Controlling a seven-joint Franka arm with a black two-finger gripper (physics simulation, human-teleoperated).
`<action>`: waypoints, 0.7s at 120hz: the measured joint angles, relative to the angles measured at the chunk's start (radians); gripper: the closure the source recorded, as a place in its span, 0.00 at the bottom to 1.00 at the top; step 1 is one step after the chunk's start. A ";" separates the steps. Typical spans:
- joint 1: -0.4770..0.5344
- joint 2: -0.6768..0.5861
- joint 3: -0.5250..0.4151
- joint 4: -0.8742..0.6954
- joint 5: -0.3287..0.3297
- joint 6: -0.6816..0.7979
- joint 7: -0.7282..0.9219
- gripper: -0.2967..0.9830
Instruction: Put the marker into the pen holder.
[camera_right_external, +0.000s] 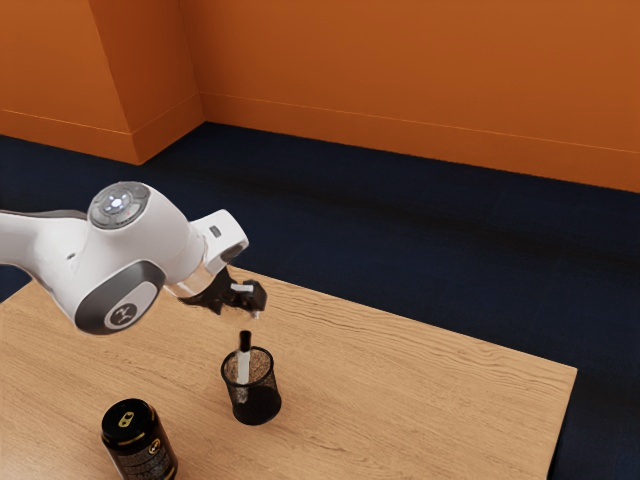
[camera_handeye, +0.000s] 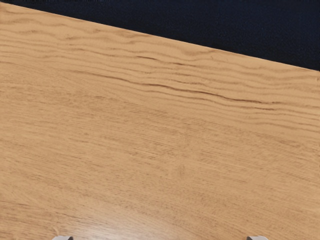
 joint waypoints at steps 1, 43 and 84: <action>0.002 0.000 0.002 0.003 0.000 -0.001 0.000 0.40; 0.019 0.235 0.096 0.869 -0.017 -0.695 0.072 0.26; -0.015 0.333 0.142 1.105 -0.025 -1.142 0.248 0.24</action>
